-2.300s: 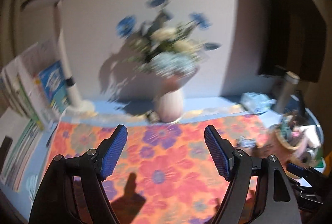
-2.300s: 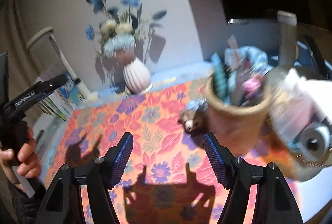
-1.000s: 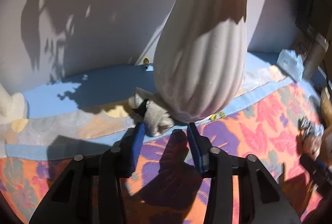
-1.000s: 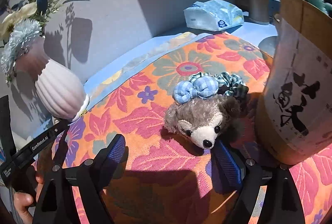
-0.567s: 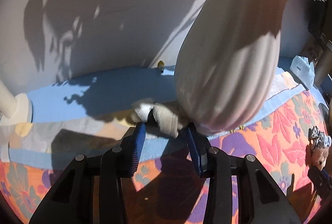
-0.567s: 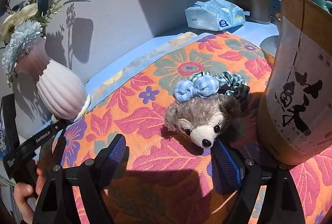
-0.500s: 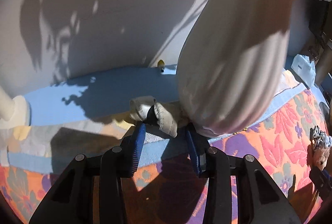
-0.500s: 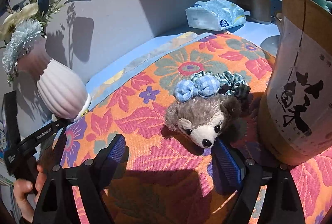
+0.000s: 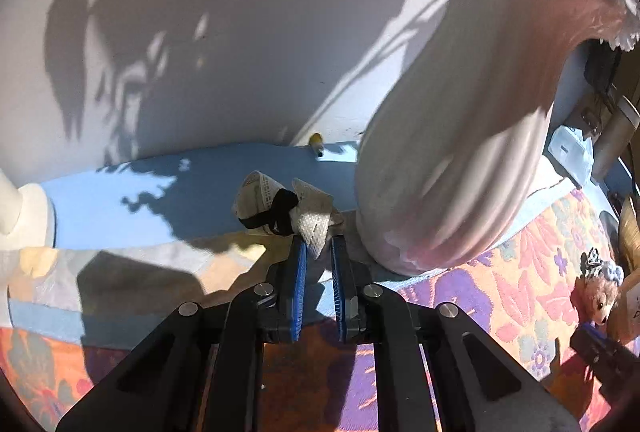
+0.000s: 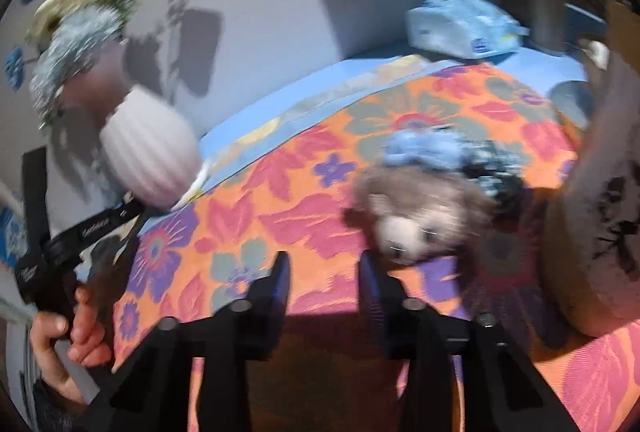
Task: Organize soft objects
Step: 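Grasp the brown plush bear with the right tool while the left tool grasps the knotted cloth, then carry the bear and knotted cloth onto the glass plate and open both tools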
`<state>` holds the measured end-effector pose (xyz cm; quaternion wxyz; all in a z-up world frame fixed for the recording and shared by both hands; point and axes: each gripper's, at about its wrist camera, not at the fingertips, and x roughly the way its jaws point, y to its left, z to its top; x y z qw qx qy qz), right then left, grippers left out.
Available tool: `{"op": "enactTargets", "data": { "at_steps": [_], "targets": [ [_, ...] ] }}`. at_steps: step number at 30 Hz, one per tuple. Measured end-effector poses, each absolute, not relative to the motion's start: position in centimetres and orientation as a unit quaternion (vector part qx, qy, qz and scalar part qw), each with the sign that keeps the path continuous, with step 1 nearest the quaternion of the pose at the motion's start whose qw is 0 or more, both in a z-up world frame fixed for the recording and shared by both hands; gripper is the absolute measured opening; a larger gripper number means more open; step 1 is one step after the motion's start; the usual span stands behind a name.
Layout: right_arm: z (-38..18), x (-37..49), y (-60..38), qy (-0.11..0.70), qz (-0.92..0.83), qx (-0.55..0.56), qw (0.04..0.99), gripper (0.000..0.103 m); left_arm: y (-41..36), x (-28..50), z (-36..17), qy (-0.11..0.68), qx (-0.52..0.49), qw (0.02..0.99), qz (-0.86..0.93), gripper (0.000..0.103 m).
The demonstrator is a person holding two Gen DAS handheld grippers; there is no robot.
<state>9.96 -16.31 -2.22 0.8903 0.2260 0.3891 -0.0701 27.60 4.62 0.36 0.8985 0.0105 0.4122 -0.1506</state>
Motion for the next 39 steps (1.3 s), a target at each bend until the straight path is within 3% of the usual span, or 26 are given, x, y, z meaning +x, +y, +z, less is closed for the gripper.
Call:
{"op": "enactTargets", "data": {
  "at_steps": [10, 11, 13, 14, 15, 18, 21, 29, 32, 34, 36, 39],
  "targets": [
    [-2.0, 9.5, -12.3, 0.412, -0.023, 0.156, 0.898, 0.028, 6.5, 23.7, 1.5, 0.397, -0.011, 0.907, -0.144, 0.009],
    [-1.9, 9.2, -12.4, 0.408, -0.044, 0.151, 0.899, 0.031, 6.9, 24.4, 1.2, 0.396, -0.013, 0.906, -0.145, 0.009],
    [-1.4, 8.6, -13.0, 0.394, -0.09, 0.148, 0.903, 0.07, 7.2, 23.3, 1.3, 0.394, -0.011, 0.908, -0.144, 0.009],
    [-1.0, 8.1, -13.6, 0.382, -0.118, 0.152, 0.904, 0.078, 7.3, 22.8, 1.4, 0.393, -0.011, 0.908, -0.144, 0.009],
    [-0.6, 7.8, -14.1, 0.369, -0.135, 0.155, 0.907, 0.083, 7.4, 22.3, 1.3, 0.392, -0.012, 0.908, -0.145, 0.009],
    [1.1, 7.1, -14.4, 0.326, -0.185, 0.126, 0.919, 0.084, 7.6, 21.3, 1.2, 0.39, -0.019, 0.909, -0.146, 0.009],
    [2.2, 8.2, -14.8, 0.318, -0.219, 0.107, 0.916, 0.092, 7.6, 20.9, 1.0, 0.389, -0.025, 0.909, -0.147, 0.009],
    [-0.7, 13.3, -16.5, 0.394, -0.241, 0.13, 0.877, 0.092, 7.5, 19.8, 1.3, 0.382, -0.03, 0.91, -0.157, 0.009],
    [-2.6, 13.8, -17.6, 0.432, -0.227, 0.169, 0.856, 0.085, 7.1, 19.6, 1.2, 0.382, -0.026, 0.91, -0.161, 0.009],
    [-2.1, 13.4, -17.8, 0.411, -0.217, 0.177, 0.867, 0.057, 6.7, 19.4, 1.3, 0.379, -0.017, 0.911, -0.163, 0.009],
    [-2.0, 13.2, -17.9, 0.408, -0.209, 0.176, 0.871, 0.046, 6.2, 19.1, 1.4, 0.375, -0.012, 0.911, -0.17, 0.009],
    [-1.8, 12.1, -18.0, 0.389, -0.158, 0.2, 0.885, 0.042, 5.8, 18.1, 1.4, 0.373, -0.018, 0.91, -0.178, 0.009]
  ]
}}
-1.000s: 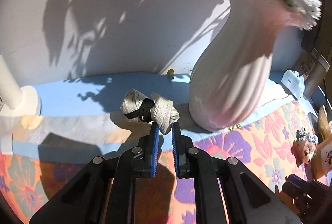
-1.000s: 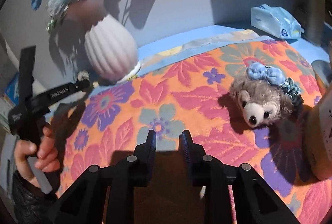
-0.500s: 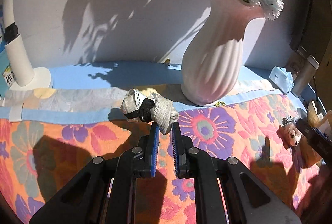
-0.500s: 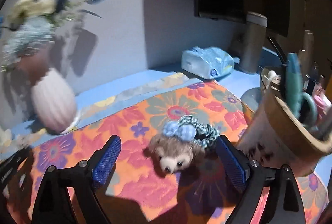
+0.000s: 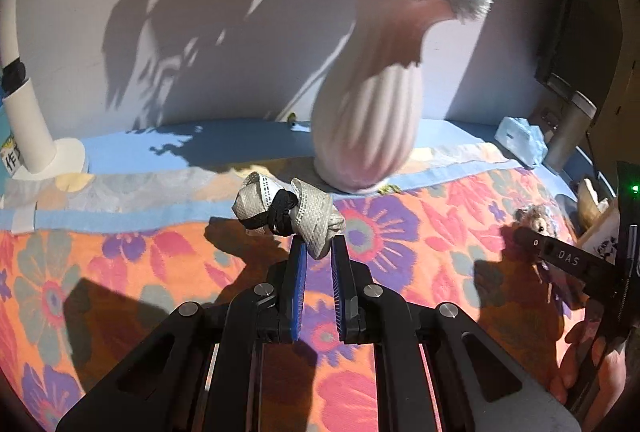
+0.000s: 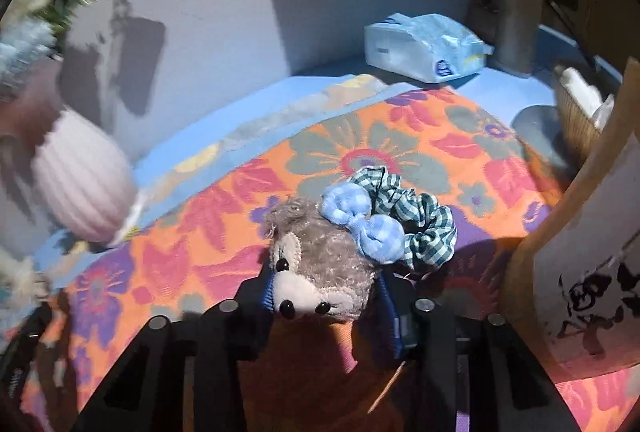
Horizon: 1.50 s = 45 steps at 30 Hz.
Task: Organize soft objects
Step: 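Carry the bear and knotted cloth onto the glass plate and open both tools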
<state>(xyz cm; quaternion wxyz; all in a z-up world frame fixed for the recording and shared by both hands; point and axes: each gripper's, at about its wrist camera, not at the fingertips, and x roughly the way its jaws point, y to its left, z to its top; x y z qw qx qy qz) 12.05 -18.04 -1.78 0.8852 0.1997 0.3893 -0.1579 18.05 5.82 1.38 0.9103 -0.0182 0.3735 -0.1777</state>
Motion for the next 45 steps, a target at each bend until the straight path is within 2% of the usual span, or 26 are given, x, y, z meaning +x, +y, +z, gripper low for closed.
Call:
{"op": "enactTargets", "data": {
  "at_steps": [3, 14, 24, 33, 40, 45],
  "targets": [
    [-1.4, 10.7, -17.7, 0.377, -0.112, 0.213, 0.894, 0.041, 5.3, 15.9, 1.4, 0.372, -0.028, 0.91, -0.182, 0.009],
    [2.5, 3.0, -15.9, 0.347, -0.033, 0.145, 0.926, 0.041, 1.0, 6.9, 2.9, 0.361, -0.038, 0.908, -0.212, 0.009],
    [10.5, -3.4, -20.2, 0.251, -0.009, 0.168, 0.953, 0.041, -5.0, 1.1, 9.8, 0.298, -0.013, 0.921, -0.25, 0.009],
    [13.6, -8.5, -31.3, 0.198, -0.074, 0.216, 0.953, 0.041, -14.8, -1.5, 15.4, 0.247, 0.024, 0.917, -0.314, 0.009],
    [14.4, -11.1, -41.3, 0.169, -0.107, 0.233, 0.952, 0.042, -25.3, -0.6, 17.2, 0.283, 0.053, 0.896, -0.339, 0.009],
    [12.7, -10.1, -47.0, 0.206, -0.106, 0.268, 0.935, 0.042, -30.7, -0.5, 17.5, 0.283, 0.072, 0.885, -0.363, 0.009]
  ]
}}
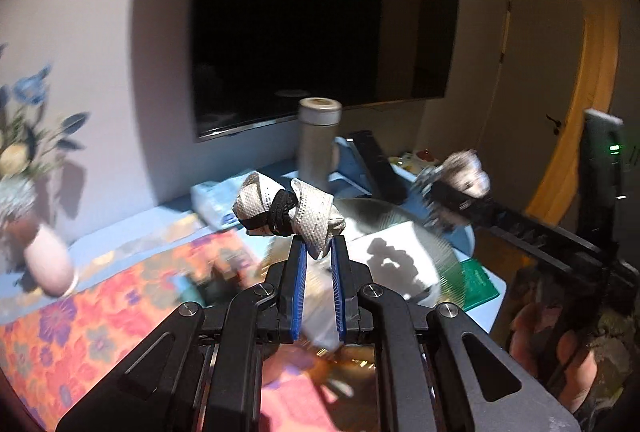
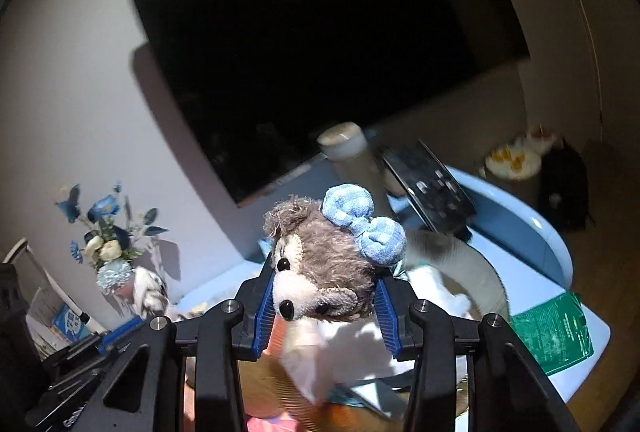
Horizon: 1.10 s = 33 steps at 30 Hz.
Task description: Organize soft objects
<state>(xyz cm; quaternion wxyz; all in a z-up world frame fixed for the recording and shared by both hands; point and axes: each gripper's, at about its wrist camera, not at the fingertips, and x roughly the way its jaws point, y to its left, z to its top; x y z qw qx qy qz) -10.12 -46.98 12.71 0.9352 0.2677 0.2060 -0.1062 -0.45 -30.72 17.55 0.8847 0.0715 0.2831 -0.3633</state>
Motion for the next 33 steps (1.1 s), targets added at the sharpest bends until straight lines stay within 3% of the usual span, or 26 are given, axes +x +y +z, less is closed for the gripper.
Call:
{"op": "enactTargets", "data": {
  "at_steps": [5, 7, 8, 9, 10, 17, 23, 26, 28, 30, 33],
  "targets": [
    [10.2, -8.0, -50.4, 0.241, -0.111, 0.295, 0.918, 0.044, -35.1, 0.7, 16.5, 0.298, 0.087, 0.871, -0.381, 0.009],
    [9.0, -6.7, -51.5, 0.264, -0.115, 0.306, 0.907, 0.05, -36.4, 1.7, 15.7, 0.305, 0.089, 0.863, -0.392, 0.011],
    [8.6, -6.2, -52.0, 0.272, -0.111, 0.313, 0.903, 0.054, -36.9, 2.1, 15.4, 0.312, 0.087, 0.862, -0.39, 0.016],
    [8.2, -5.7, -52.3, 0.281, -0.104, 0.319, 0.899, 0.063, -37.3, 2.7, 14.9, 0.324, 0.084, 0.86, -0.386, 0.031],
    [7.8, -5.2, -52.8, 0.291, -0.089, 0.326, 0.895, 0.065, -37.7, 3.3, 14.4, 0.34, 0.078, 0.854, -0.385, 0.035],
    [6.6, -6.7, -53.5, 0.317, -0.08, 0.341, 0.881, 0.065, -37.3, 3.2, 12.2, 0.372, 0.08, 0.841, -0.384, 0.037],
    [7.2, -8.3, -51.1, 0.329, -0.078, 0.32, 0.885, 0.066, -34.5, 0.8, 13.3, 0.355, 0.08, 0.851, -0.378, 0.04],
    [8.0, -9.0, -48.2, 0.337, -0.071, 0.286, 0.894, 0.078, -31.4, -0.3, 14.0, 0.35, 0.069, 0.864, -0.356, 0.043],
    [8.5, -9.4, -46.0, 0.336, -0.055, 0.268, 0.902, 0.082, -28.6, -0.9, 14.4, 0.344, 0.058, 0.875, -0.336, 0.051],
    [8.9, -9.6, -43.8, 0.339, -0.036, 0.25, 0.906, 0.082, -25.5, -1.5, 14.9, 0.336, 0.041, 0.889, -0.307, 0.078],
    [9.4, -9.7, -39.1, 0.346, 0.008, 0.22, 0.912, 0.082, -19.9, -2.9, 15.7, 0.305, 0.031, 0.922, -0.236, 0.08]
  ]
}}
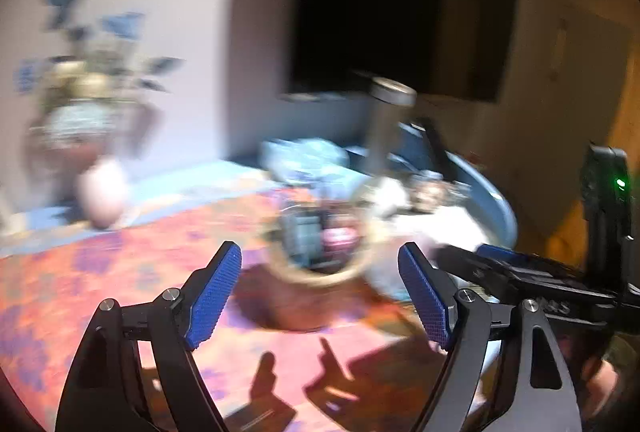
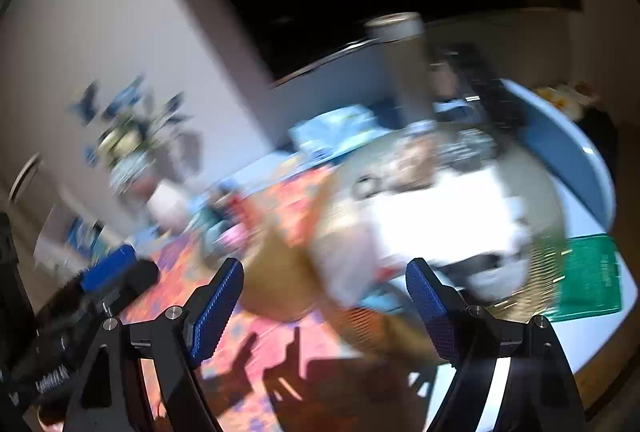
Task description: Organize soft objects
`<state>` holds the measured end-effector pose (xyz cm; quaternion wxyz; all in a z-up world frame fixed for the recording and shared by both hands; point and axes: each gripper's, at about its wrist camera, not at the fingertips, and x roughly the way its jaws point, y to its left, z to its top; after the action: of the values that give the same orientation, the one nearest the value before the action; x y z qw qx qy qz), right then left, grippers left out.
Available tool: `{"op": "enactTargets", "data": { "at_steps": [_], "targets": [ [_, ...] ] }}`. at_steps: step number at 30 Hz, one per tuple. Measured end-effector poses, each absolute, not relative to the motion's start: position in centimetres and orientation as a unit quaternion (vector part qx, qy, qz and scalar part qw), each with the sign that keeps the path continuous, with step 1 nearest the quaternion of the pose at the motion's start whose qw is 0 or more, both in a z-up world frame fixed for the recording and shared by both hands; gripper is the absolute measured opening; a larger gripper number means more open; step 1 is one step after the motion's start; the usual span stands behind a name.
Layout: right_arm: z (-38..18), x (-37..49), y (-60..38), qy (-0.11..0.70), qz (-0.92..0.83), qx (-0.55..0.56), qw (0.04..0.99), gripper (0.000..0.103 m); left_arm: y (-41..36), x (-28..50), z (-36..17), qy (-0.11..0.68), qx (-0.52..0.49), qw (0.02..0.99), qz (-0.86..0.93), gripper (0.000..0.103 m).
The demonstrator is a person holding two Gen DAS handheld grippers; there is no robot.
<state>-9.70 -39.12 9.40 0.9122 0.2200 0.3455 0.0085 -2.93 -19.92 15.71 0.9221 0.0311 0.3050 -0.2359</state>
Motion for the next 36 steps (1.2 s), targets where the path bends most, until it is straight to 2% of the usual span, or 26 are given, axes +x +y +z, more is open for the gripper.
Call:
{"op": "enactTargets", "data": {
  "at_steps": [10, 11, 13, 14, 15, 18, 21, 29, 31, 33, 36],
  "targets": [
    [9.3, -8.9, -25.1, 0.343, 0.105, 0.134, 0.924, 0.082, -5.5, -4.9, 14.8, 0.29, 0.006, 0.956, -0.044, 0.082],
    [9.1, -8.6, -24.2, 0.344, 0.112, 0.131, 0.923, 0.082, -4.7, -4.9, 14.7, 0.289, 0.004, 0.957, -0.035, 0.084],
    [8.5, -7.8, -21.9, 0.34, 0.128, 0.122, 0.923, 0.082, -3.0, -5.0, 14.1, 0.282, 0.003, 0.959, -0.016, 0.092],
    [8.2, -7.6, -21.1, 0.338, 0.129, 0.116, 0.925, 0.082, -2.4, -5.0, 13.7, 0.278, 0.004, 0.961, -0.005, 0.1],
    [8.0, -7.4, -20.2, 0.332, 0.128, 0.107, 0.928, 0.082, -1.8, -4.7, 13.1, 0.273, 0.007, 0.962, 0.009, 0.102],
    [6.8, -6.6, -17.6, 0.293, 0.105, 0.067, 0.948, 0.082, -1.2, -3.1, 10.6, 0.272, 0.017, 0.962, 0.015, 0.102],
    [5.1, -5.5, -16.6, 0.278, 0.075, 0.053, 0.956, 0.082, -1.0, 0.2, 6.9, 0.306, 0.008, 0.952, -0.005, 0.102],
    [1.8, -3.0, -17.8, 0.297, 0.048, 0.055, 0.952, 0.082, -1.0, 2.6, 2.3, 0.333, -0.02, 0.942, -0.013, 0.102],
    [0.6, -2.6, -18.4, 0.309, 0.045, 0.067, 0.948, 0.084, -1.0, 3.2, 1.0, 0.364, -0.018, 0.931, 0.005, 0.102],
    [0.0, -2.1, -18.9, 0.33, 0.042, 0.081, 0.939, 0.084, -1.2, 3.2, 1.1, 0.355, -0.017, 0.935, 0.001, 0.102],
    [0.0, -2.1, -19.5, 0.323, 0.044, 0.096, 0.94, 0.091, -1.4, 3.2, 0.9, 0.357, -0.008, 0.934, 0.008, 0.102]
  ]
}}
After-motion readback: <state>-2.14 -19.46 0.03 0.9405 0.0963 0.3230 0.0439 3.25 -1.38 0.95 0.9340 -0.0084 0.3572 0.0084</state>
